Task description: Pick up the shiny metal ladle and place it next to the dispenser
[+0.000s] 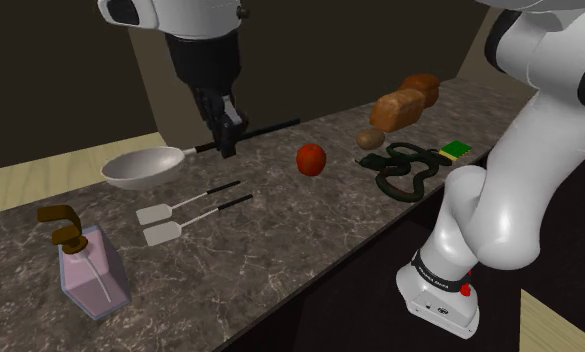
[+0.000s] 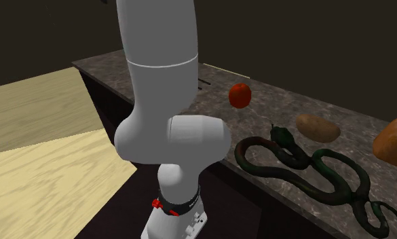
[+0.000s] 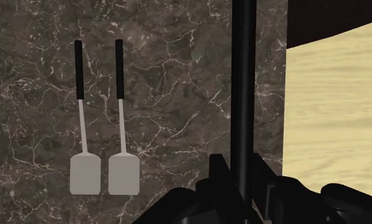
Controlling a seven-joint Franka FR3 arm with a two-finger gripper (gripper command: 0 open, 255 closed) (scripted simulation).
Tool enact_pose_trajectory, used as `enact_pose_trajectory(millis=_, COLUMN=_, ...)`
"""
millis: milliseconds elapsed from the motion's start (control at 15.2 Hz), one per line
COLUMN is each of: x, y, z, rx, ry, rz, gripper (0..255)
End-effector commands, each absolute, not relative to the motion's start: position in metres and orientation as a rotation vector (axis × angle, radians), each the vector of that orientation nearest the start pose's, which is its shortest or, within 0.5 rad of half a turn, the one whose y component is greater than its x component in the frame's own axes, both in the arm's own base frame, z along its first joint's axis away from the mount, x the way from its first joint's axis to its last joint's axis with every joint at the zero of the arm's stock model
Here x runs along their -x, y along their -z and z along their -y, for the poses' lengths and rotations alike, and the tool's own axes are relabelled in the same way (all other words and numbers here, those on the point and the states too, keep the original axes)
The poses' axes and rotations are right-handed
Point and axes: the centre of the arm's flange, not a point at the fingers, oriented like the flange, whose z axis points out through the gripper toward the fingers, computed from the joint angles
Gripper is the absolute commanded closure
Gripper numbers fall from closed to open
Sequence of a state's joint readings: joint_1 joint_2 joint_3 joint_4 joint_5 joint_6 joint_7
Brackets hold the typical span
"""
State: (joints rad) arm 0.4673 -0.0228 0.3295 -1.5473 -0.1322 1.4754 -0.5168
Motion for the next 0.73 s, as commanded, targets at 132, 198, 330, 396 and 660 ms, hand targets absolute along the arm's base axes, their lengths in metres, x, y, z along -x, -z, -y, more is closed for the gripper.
enact_pose_trajectory(millis=132, x=-0.404, y=-0.638, z=-0.425, rx=2.613, ry=-0.049, rz=1.991, gripper=255)
enact_pose_trajectory(millis=198, x=-0.407, y=-0.638, z=-0.442, rx=2.613, ry=-0.049, rz=1.991, gripper=255)
enact_pose_trajectory(millis=330, x=-0.407, y=-0.627, z=-0.442, rx=2.613, ry=-0.049, rz=1.991, gripper=255)
enact_pose_trajectory(millis=396, x=-0.407, y=-0.622, z=-0.442, rx=2.613, ry=-0.049, rz=1.991, gripper=255)
enact_pose_trajectory(millis=660, x=-0.407, y=-0.601, z=-0.442, rx=2.613, ry=-0.049, rz=1.991, gripper=255)
